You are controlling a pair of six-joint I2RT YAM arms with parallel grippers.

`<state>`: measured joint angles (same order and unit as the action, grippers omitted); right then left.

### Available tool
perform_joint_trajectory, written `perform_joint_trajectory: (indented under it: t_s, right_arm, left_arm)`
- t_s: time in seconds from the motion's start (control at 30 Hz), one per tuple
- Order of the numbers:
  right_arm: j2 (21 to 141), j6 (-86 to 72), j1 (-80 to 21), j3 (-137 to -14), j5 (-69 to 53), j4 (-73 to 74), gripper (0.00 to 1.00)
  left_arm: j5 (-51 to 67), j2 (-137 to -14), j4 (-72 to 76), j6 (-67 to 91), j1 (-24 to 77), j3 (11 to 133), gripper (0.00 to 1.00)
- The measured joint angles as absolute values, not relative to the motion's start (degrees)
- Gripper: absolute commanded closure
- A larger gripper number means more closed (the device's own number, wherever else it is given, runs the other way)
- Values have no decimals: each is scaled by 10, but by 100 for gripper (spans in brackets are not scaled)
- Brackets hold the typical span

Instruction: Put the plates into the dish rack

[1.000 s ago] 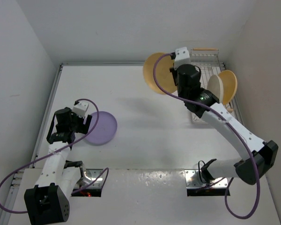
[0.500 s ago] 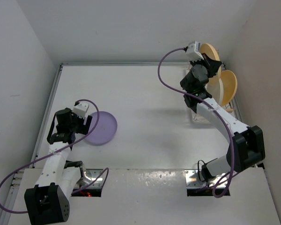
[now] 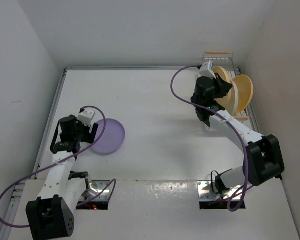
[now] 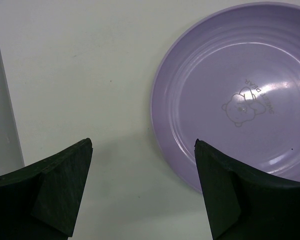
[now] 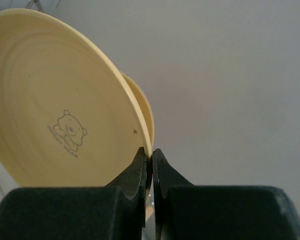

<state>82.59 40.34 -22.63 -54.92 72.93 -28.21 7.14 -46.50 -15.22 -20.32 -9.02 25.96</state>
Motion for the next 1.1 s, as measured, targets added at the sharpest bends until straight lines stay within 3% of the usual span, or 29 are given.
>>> perform_joint_trajectory:
  t_s: [0.17,0.33,0.7,0.83,1.1]
  right_arm:
    - [820,314,-226,-526,734,-207,100]
    - [821,324,-222,-490,739,-235,100]
    - [933,628,-218,-436,787,-639,100]
    - [982,724,-221,-436,794,-697,100]
    - [981,755,-227,-426,806,-743,100]
  left_arm:
    - [73,-465,-152,-203,-90,260,12]
    - [75,-465,-152,-203,-90,260,12]
    - [75,-465,-152,-203,-90,260,12]
    - [75,-465,-151,-203,-90,260,12]
    - [75,-465,-151,-203,-90,260,12]
